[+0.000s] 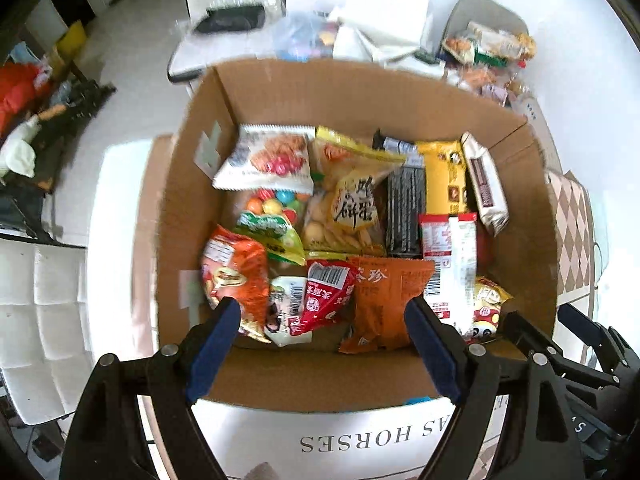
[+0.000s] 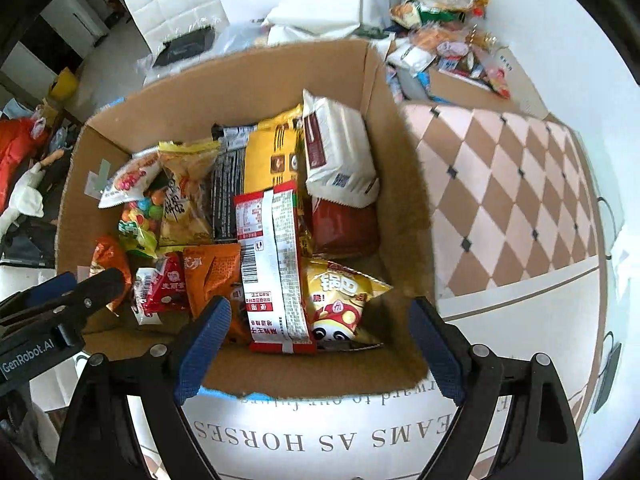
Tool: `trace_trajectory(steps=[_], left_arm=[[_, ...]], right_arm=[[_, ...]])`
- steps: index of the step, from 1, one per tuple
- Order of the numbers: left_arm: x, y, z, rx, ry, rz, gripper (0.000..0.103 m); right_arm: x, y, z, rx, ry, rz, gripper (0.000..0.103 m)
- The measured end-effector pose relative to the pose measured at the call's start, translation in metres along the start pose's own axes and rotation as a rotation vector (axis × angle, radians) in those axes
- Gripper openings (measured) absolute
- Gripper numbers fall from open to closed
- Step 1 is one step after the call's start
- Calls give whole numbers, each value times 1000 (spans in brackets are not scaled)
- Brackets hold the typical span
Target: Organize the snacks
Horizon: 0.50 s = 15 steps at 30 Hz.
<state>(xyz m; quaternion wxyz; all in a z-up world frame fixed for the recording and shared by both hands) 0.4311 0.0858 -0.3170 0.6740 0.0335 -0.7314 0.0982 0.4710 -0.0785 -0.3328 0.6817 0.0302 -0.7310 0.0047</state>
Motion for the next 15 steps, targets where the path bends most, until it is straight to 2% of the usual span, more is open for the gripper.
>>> trace_trajectory(steps=[6, 15], left_arm=[[28, -1, 10, -19, -122, -58, 84], [77, -1, 67, -22, -238, -92, 84]], right_arm=[[38, -3, 18, -9, -73, -9, 92], [107, -7, 71, 14, -201, -16, 92]])
Point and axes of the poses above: each gripper's, at about its wrist camera, not at the fingertips, and x roughly against the way its jaws point, y to its left, z to its underside, the point moved 7 cm from there along -x, roughly the way its jaws point, and after that the axes turned 6 degrees about y, right-handed, at the moved point
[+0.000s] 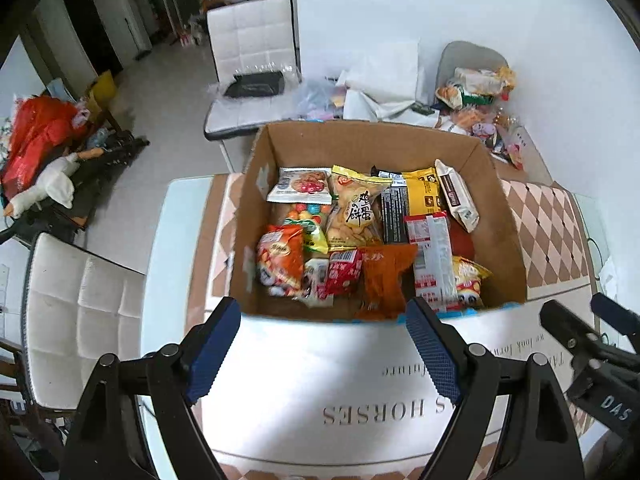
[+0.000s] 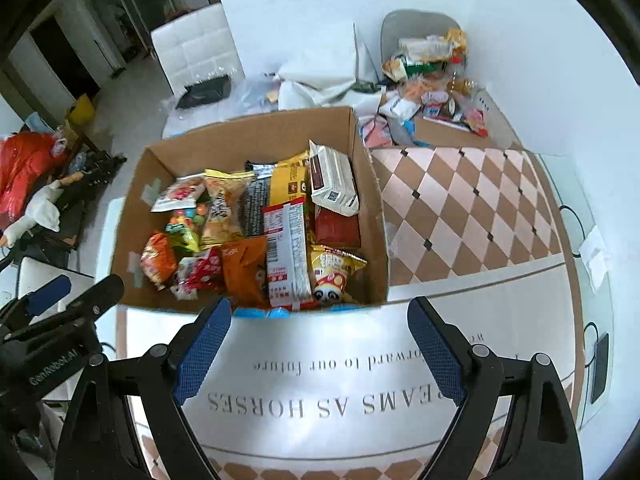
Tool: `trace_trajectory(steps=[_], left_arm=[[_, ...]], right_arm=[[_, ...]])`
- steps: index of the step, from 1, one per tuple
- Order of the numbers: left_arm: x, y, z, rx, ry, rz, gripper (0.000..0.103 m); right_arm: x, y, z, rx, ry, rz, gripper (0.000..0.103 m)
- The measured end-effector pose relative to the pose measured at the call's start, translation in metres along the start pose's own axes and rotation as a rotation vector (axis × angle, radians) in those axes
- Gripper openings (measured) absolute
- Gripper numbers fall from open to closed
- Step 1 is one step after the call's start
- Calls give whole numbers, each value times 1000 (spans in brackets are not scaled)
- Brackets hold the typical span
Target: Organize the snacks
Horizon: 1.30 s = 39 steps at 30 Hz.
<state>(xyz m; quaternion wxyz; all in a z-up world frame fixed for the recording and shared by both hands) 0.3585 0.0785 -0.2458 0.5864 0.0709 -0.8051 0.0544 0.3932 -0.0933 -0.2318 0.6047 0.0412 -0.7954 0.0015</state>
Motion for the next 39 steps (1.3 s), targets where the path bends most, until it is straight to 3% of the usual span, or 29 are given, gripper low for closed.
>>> trace_trajectory(steps=[12, 22, 31, 38, 39], left_arm=[[106, -2, 59, 11, -132, 7, 84], [163, -5, 92, 22, -197, 15, 84], [202, -8, 104, 6, -269, 8, 84], [205, -5, 104, 34, -284, 35, 84], [202, -6, 102, 35, -284, 43, 90]], right_arm=[[111, -14, 69, 21, -129, -26, 92], [190, -22, 113, 41, -222, -46, 92], [226, -26, 133, 69, -256, -49, 92], [236, -30, 134, 62, -286, -21, 97], [235, -30, 133, 61, -291, -17, 97]])
Point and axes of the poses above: each gripper's, at about its wrist camera, not at the fingertips, and x roughly against the way its jaws point, y to its left, z to its underside, the point moved 7 cm from there along -x, roughly the way its jaws point, and after that the axes turned 6 degrees about y, right-handed, at the moved point
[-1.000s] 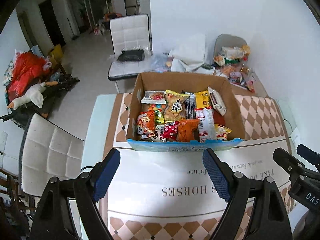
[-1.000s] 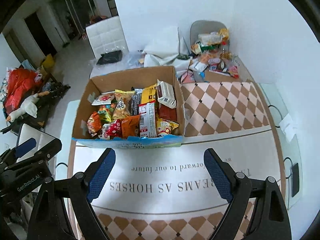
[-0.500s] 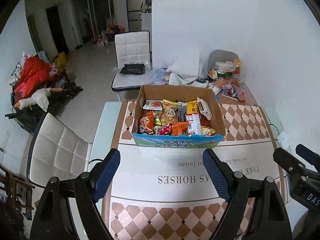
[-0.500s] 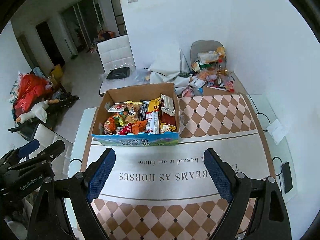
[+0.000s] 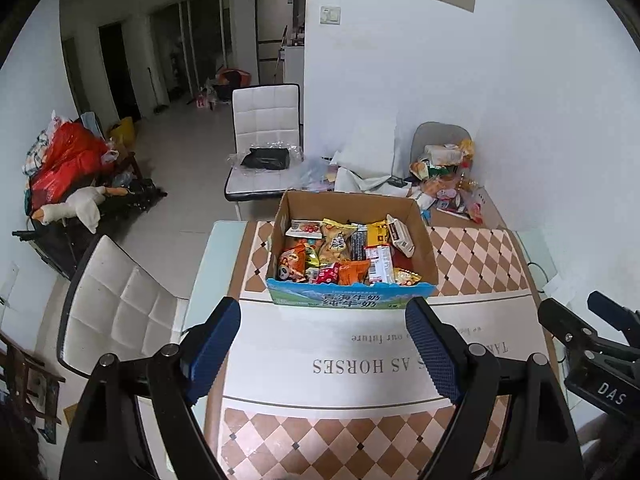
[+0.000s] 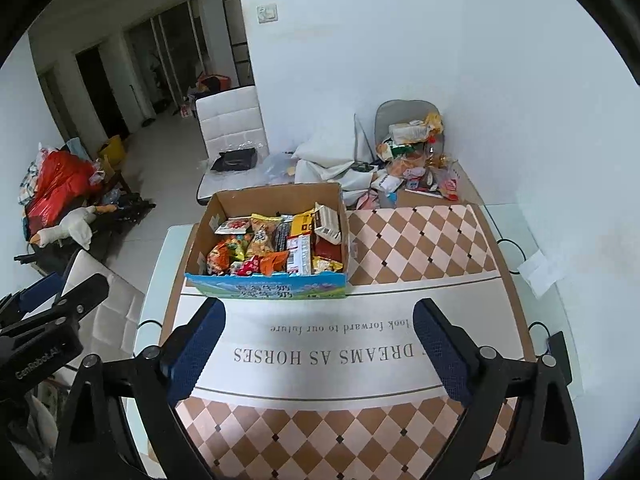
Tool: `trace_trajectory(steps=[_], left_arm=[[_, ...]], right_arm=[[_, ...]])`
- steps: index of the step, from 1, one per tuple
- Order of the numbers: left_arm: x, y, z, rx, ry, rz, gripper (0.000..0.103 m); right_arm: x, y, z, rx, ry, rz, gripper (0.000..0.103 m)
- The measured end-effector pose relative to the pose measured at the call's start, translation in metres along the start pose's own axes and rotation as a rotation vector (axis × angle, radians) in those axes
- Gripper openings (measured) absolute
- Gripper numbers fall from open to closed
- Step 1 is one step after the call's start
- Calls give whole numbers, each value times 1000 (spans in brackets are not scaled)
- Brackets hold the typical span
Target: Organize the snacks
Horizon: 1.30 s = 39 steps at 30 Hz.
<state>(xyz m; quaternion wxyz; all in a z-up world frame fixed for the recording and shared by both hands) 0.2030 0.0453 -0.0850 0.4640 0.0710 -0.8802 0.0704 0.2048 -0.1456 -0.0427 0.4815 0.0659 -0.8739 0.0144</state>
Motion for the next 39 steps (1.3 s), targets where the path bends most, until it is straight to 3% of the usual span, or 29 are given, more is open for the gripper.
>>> trace_trajectory(steps=[1, 6, 22, 39], left_arm=[[-2, 0, -1, 2, -2, 7, 98], [-10, 1, -5, -3, -32, -35, 102], [-39, 3, -21, -10, -41, -97, 102], [-45, 1, -24, -23, -41, -108, 102]], right_arm=[[-1, 0, -1, -3, -3, 1, 97], [-13, 1, -7, -15, -15, -6, 98], [-37, 3, -41, 3, -75, 59, 99], [-43, 4, -42, 12, -75, 63, 99]])
Point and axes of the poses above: each gripper's, at about its wrist camera, not at the fingertips, and x roughly against the way its jaws point, y to its left, z to its underside, the point moved 7 cm from there along -x, roughly the way its jaws point, and after that the axes turned 6 degrees about y, right-handed, at the moved point
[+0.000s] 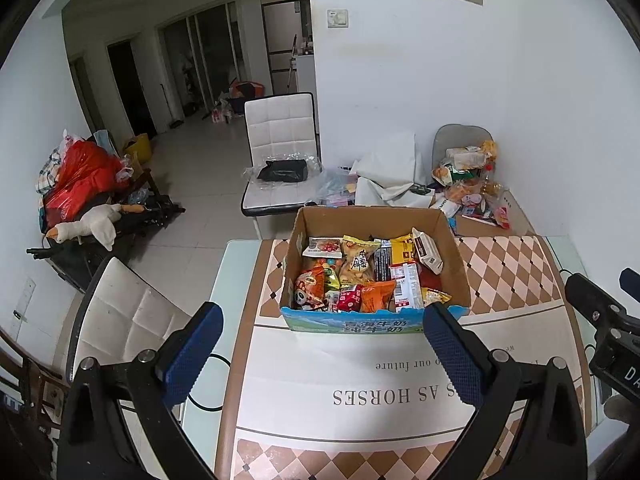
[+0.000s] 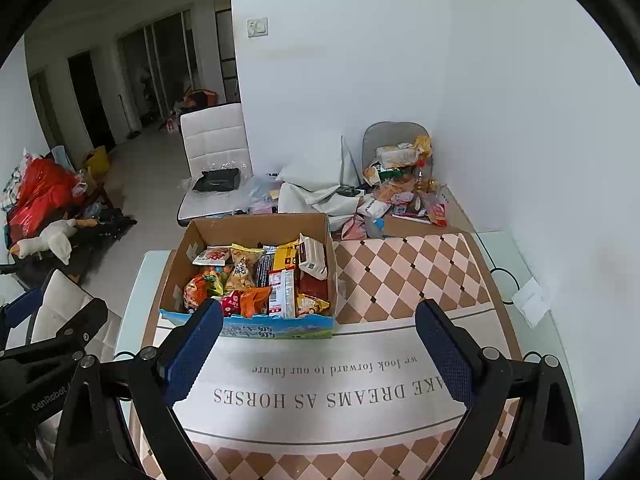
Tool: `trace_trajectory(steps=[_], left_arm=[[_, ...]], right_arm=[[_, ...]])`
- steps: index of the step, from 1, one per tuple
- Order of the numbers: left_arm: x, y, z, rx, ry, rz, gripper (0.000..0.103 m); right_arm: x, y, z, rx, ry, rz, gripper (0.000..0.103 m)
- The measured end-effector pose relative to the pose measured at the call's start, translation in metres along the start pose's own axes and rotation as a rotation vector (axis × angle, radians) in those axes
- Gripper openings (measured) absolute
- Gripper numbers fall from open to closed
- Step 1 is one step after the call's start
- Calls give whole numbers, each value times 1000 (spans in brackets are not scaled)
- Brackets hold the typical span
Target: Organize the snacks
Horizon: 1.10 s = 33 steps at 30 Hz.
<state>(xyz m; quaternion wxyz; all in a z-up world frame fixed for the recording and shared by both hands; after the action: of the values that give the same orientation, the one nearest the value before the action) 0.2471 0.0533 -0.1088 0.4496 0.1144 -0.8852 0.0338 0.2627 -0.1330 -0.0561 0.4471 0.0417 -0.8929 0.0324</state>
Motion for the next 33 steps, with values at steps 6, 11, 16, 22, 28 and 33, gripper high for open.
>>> trace_trajectory(steps=[6, 11, 16, 22, 28, 33], left_arm=[[0, 1, 0, -2, -1, 0, 102], [2, 1, 2, -6, 8, 3, 102], [2, 1, 1, -9, 8, 4, 102], [3, -1, 2, -9, 7, 5, 102], [5, -2, 3, -10, 7, 5, 102], [5, -3, 3, -11, 6, 6, 102]], right_arm=[[0, 0, 1, -1, 1, -2, 99], [-2, 2, 7, 4, 14, -4, 99], [-2, 1, 10, 2, 16, -6, 99], [-3, -2, 13, -5, 21, -3, 99], [-3, -2, 12, -7, 19, -4, 99], [-2, -4, 13, -7, 16, -4, 99]])
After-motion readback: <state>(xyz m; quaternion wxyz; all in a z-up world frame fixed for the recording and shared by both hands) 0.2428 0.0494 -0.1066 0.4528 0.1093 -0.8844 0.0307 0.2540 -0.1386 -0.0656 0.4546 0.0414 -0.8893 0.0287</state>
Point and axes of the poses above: each gripper's, at about its wrist camera, not at the fingertips, and x roughly against the way its jaws point, y to its left, z to its underside, the point moved 7 cm from there along -x, roughly the way its jaws point, and after that the axes turned 6 degrees about y, right-handed, at the moved point
